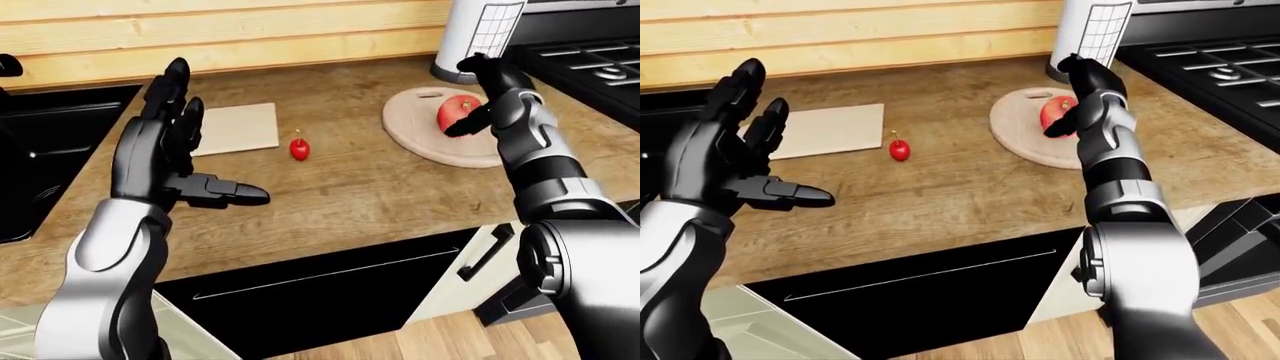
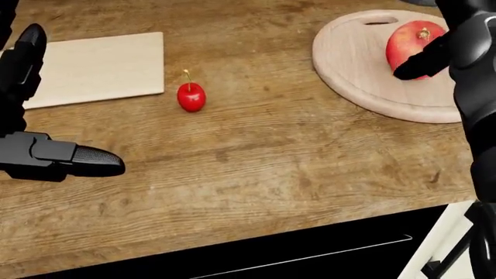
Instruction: Place the cherry and the pomegranate on separate cutting boards.
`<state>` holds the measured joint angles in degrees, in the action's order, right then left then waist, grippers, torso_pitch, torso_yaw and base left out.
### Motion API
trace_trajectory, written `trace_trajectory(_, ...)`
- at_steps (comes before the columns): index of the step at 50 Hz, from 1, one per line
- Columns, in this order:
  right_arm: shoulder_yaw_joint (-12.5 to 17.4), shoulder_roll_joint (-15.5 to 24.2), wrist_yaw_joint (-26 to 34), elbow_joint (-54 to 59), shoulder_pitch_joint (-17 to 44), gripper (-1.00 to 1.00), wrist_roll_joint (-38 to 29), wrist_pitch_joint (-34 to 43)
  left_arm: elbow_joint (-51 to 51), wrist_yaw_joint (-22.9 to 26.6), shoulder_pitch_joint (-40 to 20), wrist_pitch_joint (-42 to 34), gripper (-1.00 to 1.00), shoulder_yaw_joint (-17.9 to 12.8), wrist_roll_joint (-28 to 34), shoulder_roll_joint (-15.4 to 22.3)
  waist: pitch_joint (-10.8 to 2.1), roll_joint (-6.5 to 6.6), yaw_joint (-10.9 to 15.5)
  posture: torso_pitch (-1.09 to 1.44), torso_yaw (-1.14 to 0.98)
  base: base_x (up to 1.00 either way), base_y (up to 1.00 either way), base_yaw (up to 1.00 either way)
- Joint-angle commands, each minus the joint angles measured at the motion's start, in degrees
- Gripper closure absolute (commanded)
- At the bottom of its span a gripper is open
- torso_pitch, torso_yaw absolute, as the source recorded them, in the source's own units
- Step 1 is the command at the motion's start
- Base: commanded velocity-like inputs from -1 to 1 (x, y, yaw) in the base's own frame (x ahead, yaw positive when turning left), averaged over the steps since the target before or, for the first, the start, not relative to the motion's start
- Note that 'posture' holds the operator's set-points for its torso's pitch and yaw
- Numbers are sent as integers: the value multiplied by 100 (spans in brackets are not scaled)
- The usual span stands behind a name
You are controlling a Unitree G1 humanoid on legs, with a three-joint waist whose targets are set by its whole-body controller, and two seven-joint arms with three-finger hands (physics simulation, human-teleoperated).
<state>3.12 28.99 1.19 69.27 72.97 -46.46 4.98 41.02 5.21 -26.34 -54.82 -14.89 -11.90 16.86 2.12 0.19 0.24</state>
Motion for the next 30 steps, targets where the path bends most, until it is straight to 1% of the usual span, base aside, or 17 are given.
trace_trajectory(1,23,91,-65,-270,262,-48,-3,-74,136,-15,-141,173,-100,-39,12,54,-163,-16,1,0,0,0,0,0)
trace_trajectory(5,53,151,70,-407,328,-50,32,-27,153,-21,-157,142,-100,-42,6,59,-167,-14,3,0,0,0,0,0)
trace_trajectory(10,181,193,537,-1124,162,-55,244,192,162,-26,-271,41,-100,-53,-9,108,-153,-18,8,0,0,0,0,0)
trace_trajectory(12,267,209,851,-1816,-83,-56,365,420,173,-40,-384,-55,-100,-49,-22,150,-147,-26,9,0,0,0,0,0)
trace_trajectory(13,360,191,1037,-2282,-255,-63,482,589,143,-56,-470,-95,-100,-36,-22,170,-141,-33,11,0,0,0,0,0)
trace_trajectory(14,392,185,1243,-2803,-468,-77,519,786,128,-71,-550,-143,-100,-6,-19,189,-135,-41,16,0,0,0,0,0)
trace_trajectory(15,428,172,1332,-3073,-589,-83,566,888,117,-78,-589,-161,-100,12,-14,198,-128,-50,22,0,0,0,0,0)
trace_trajectory(16,502,145,1541,-3576,-782,-99,661,1091,77,-94,-686,-196,-100,64,6,215,-122,-55,29,0,0,0,0,0)
trace_trajectory(18,568,123,1828,-4424,-1124,-100,728,1429,-38,-101,-927,-276,-100,143,47,268,-113,-66,32,0,0,0,0,0)
trace_trajectory(20,601,98,1996,-4896,-1313,-100,783,1624,-78,-89,-1093,-373,-100,191,76,300,-107,-74,39,0,0,0,0,0)
trace_trajectory(22,714,16,2325,-5830,-1641,-100,929,2030,-455,-20,-1475,-347,-100,339,198,422,-103,-79,29,0,0,0,0,0)
trace_trajectory(23,716,14,2386,-6020,-1702,-100,959,2128,-533,22,-1573,-350,-100,371,245,443,-97,-85,35,0,0,0,0,0)
trace_trajectory(24,768,-30,2530,-6387,-1795,-100,1056,2332,-656,66,-1831,-487,-100,416,265,479,-93,-88,41,0,0,0,0,0)
trace_trajectory(25,812,-69,2665,-6757,-1871,-100,1145,2574,-825,156,-2061,-516,-100,519,315,537,-94,-89,35,0,0,0,0,0)
trace_trajectory(27,829,-85,2789,-7212,-1999,-100,1249,2867,-1116,280,-2379,-500,-100,631,457,570,-87,-91,37,0,0,0,0,0)
trace_trajectory(30,860,-140,3012,-8044,-2284,-100,1395,3331,-1587,775,-2736,-413,-100,948,750,657,-65,-98,34,0,0,0,0,0)
